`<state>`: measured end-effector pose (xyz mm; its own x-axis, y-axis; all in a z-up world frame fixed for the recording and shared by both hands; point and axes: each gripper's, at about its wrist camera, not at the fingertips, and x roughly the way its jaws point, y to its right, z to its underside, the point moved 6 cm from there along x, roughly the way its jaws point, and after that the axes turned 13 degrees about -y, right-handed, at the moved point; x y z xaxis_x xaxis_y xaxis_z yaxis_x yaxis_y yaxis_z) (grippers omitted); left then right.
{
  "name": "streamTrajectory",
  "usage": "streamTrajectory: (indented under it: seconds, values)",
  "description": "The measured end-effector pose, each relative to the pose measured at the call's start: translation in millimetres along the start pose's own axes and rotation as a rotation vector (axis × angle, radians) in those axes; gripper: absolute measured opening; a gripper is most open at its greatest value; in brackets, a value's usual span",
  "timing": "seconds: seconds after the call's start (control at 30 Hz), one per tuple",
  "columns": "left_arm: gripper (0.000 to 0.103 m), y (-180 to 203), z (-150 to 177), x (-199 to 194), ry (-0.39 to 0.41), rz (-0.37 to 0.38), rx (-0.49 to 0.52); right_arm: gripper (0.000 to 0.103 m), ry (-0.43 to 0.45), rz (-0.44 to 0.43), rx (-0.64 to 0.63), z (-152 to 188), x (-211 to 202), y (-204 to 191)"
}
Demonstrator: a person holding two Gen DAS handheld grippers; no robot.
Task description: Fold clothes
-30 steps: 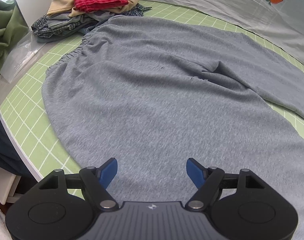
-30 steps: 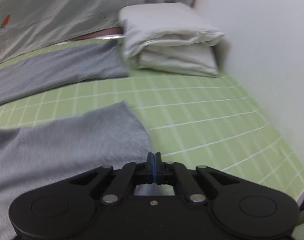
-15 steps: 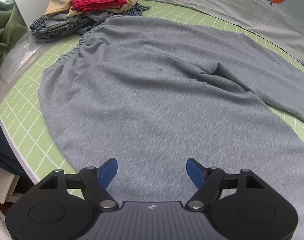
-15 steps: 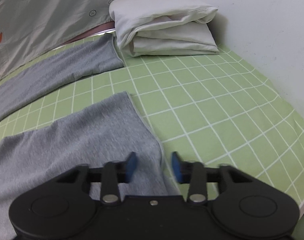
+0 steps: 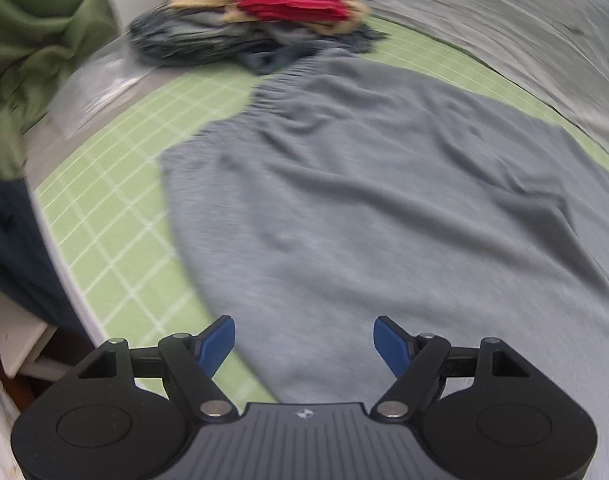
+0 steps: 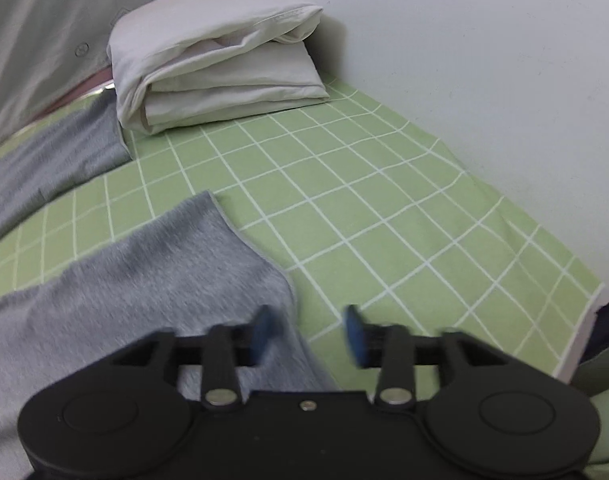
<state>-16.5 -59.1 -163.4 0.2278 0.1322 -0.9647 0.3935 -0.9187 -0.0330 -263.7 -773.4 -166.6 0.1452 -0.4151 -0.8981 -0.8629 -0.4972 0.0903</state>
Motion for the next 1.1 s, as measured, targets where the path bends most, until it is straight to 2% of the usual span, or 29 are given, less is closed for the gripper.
streamTrajectory:
  seconds: [0.1, 0.13, 0.47, 0.53, 0.6, 0.63, 0.67, 0.7, 0.73, 0.83, 0.93, 1.03, 1.1]
  values:
    - [0.077, -24, -13, 4, 0.001, -0.015, -0.056, 0.077, 0.005, 0.021, 0.019, 9, -10, -13]
    - [0.077, -32, -19, 6, 0.001, -0.018, -0.068, 0.079, 0.009, 0.024, 0.023, 13, -14, -21]
    - [0.076, -83, -70, 38, -0.024, -0.003, -0.117, 0.083, -0.016, -0.045, 0.042, 60, -56, -118]
    - [0.068, -89, -76, 42, -0.014, 0.011, -0.123, 0.083, -0.031, -0.062, 0.035, 72, -62, -138]
    - [0.040, -93, -81, 45, -0.009, 0.040, -0.127, 0.084, -0.044, -0.063, 0.000, 84, -67, -157]
    - [0.031, -94, -83, 47, -0.006, 0.050, -0.126, 0.084, -0.049, -0.057, -0.027, 89, -69, -166]
    - [0.015, -95, -84, 48, -0.003, 0.059, -0.124, 0.084, -0.053, -0.048, -0.054, 92, -71, -174]
    - [0.004, -96, -85, 49, 0.004, 0.052, -0.117, 0.084, -0.057, -0.042, -0.070, 96, -72, -180]
    - [0.002, -97, -85, 49, 0.003, 0.050, -0.111, 0.084, -0.061, -0.043, -0.079, 99, -74, -185]
    - [0.002, -109, -89, 46, 0.032, 0.019, -0.115, 0.084, -0.067, -0.053, -0.094, 105, -80, -194]
    - [0.002, -131, -93, 48, 0.032, -0.003, -0.177, 0.084, -0.071, -0.057, -0.099, 109, -84, -195]
    - [0.003, -136, -92, 46, 0.023, 0.009, -0.190, 0.084, -0.080, -0.084, -0.064, 111, -85, -188]
    - [0.011, -139, -92, 45, 0.017, 0.017, -0.198, 0.084, -0.084, -0.102, -0.032, 112, -85, -182]
